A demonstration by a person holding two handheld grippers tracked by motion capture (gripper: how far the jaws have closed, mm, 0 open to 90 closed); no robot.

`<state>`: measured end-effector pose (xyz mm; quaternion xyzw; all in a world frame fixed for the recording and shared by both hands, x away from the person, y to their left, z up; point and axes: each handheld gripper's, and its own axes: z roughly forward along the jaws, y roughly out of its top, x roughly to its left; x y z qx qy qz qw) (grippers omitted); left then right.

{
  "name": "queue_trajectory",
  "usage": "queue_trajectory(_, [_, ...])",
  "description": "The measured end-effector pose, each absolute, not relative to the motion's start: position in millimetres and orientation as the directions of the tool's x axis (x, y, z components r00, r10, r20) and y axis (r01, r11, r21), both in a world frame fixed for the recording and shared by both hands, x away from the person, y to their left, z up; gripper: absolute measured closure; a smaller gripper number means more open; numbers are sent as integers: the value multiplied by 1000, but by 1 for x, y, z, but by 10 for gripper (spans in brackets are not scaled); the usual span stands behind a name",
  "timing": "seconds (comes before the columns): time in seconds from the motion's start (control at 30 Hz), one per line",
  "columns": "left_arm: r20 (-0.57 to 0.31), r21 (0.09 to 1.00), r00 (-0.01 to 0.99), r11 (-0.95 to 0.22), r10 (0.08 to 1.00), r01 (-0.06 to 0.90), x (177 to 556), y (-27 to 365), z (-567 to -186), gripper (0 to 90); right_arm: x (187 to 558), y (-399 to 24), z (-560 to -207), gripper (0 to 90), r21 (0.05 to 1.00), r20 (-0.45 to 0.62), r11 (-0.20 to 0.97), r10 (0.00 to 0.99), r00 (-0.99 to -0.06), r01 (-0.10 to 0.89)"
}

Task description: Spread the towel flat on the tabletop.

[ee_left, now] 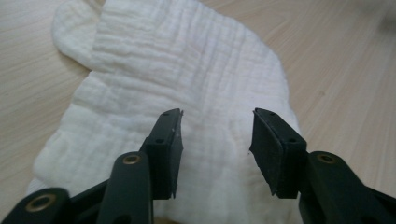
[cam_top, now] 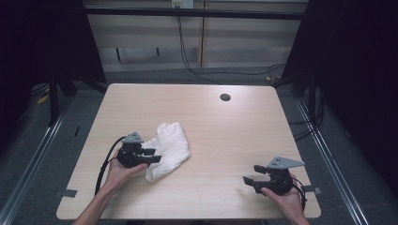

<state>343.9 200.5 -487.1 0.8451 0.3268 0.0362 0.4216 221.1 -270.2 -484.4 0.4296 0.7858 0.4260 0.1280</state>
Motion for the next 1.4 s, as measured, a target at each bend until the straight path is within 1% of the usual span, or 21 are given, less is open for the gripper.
queue_trajectory(0.03, [-196,736,778,-435,597,519,344,201,-489,498,221,-270,-484,320,775,170,267,785,-596,572])
queue_trajectory(0.1, [-185,729,784,-452,593,514,344,202,-493,555,222,-270,-485,319,776,167,271,783,-599,569])
queue_trajectory(0.13, [-159,730,779,-459,607,506,343,202,-494,564,222,-269,-485,321,774,168,274,781,-602,571])
queue_trajectory(0.2, [-168,729,783,-460,599,508,343,202,-494,570,221,-269,-485,335,773,166,277,780,-603,571])
queue_trajectory(0.37, [-139,709,799,-504,586,493,341,195,-500,601,221,-268,-485,339,774,164,281,777,-608,567])
queue_trajectory(0.4, [-123,707,809,-522,574,478,341,194,-499,630,221,-268,-485,339,773,165,281,777,-608,568])
queue_trajectory(0.43, [-97,706,824,-545,558,452,339,193,-499,738,221,-268,-485,341,773,162,283,777,-608,568])
queue_trajectory(0.47, [-116,704,827,-541,550,459,339,193,-499,770,222,-268,-486,351,772,164,283,776,-609,569])
queue_trajectory(0.53, [-122,706,831,-541,543,458,339,192,-500,850,223,-268,-487,355,768,167,283,777,-607,574])
queue_trajectory(0.63, [-130,704,839,-547,529,454,338,188,-500,871,224,-266,-487,356,762,172,286,775,-608,581])
queue_trajectory(0.77, [-141,702,845,-550,516,453,337,185,-500,877,223,-265,-487,357,762,165,297,771,-616,575])
queue_trajectory(0.87, [-169,707,849,-539,501,459,338,178,-501,878,224,-265,-488,358,762,167,295,770,-616,576])
queue_trajectory(0.9, [-192,708,848,-529,494,468,340,175,-502,878,225,-264,-488,358,754,175,289,777,-604,590])
queue_trajectory(0.97, [-202,708,849,-526,488,471,341,172,-503,879,227,-263,-490,357,743,181,287,784,-594,604])
queue_trajectory(1.13, [-199,700,865,-551,460,454,339,157,-501,880,229,-261,-486,357,754,173,287,781,-600,591])
queue_trajectory(1.2, [-201,694,881,-573,427,436,334,147,-500,880,228,-260,-484,357,756,177,283,779,-602,590])
queue_trajectory(1.23, [-201,694,881,-573,427,436,334,147,-500,880,228,-260,-484,357,756,177,283,779,-602,590])
queue_trajectory(1.27, [-215,697,886,-571,411,434,329,139,-501,880,227,-259,-484,352,760,172,287,777,-606,584])
queue_trajectory(1.33, [-209,694,893,-583,398,422,326,134,-500,881,227,-259,-483,352,758,174,286,778,-604,587])
queue_trajectory(1.4, [-205,688,906,-605,370,402,322,121,-499,881,226,-258,-482,352,760,171,287,777,-606,583])
